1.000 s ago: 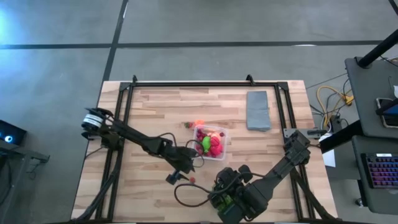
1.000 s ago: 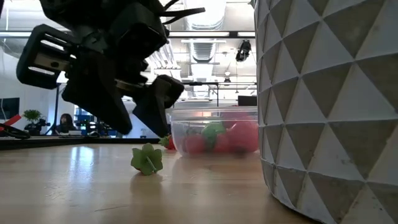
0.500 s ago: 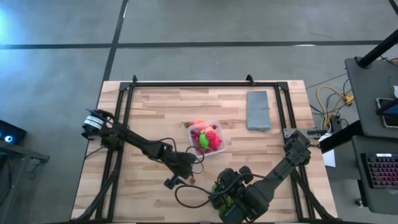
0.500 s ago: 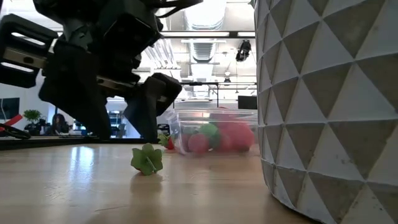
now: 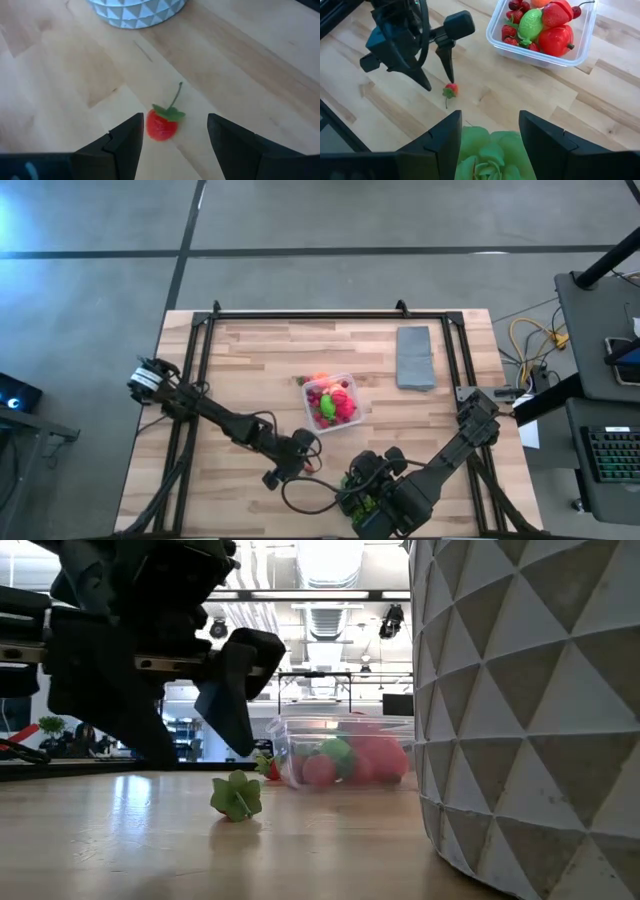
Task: Pick and placing Produce into tupperware
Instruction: Put the red strawberry into the transparent container
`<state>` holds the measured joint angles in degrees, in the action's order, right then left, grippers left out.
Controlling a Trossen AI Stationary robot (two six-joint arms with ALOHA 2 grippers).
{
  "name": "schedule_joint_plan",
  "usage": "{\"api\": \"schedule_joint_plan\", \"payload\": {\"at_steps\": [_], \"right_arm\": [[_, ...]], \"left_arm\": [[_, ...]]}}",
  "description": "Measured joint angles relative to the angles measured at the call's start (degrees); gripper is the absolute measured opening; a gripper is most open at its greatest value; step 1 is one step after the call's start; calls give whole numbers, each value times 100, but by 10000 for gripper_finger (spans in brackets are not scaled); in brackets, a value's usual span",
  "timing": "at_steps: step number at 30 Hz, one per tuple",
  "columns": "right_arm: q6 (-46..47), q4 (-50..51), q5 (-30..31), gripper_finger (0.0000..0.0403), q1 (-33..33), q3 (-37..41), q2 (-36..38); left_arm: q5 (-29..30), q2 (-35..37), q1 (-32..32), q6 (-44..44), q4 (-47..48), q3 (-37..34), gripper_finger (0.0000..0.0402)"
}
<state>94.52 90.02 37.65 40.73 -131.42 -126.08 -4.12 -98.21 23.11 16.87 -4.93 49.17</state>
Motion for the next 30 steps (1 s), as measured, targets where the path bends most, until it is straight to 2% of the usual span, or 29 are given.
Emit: {"api": "schedule_joint_plan", "payload": {"at_steps": [4,19,22,30], "right_arm": [[2,-2,0,189,0,52,2],[155,0,15,189,-2,125,2],[155,0,38,189,-4,138,2],[395,-5,51,190,-13,138,2]], "left_arm": [[171,0,-7,3,-51,0,205],[180,0,-26,8,-134,0,205],[180,-157,-26,8,-390,2,205],[181,-417,-17,-281,-332,161,205]]}}
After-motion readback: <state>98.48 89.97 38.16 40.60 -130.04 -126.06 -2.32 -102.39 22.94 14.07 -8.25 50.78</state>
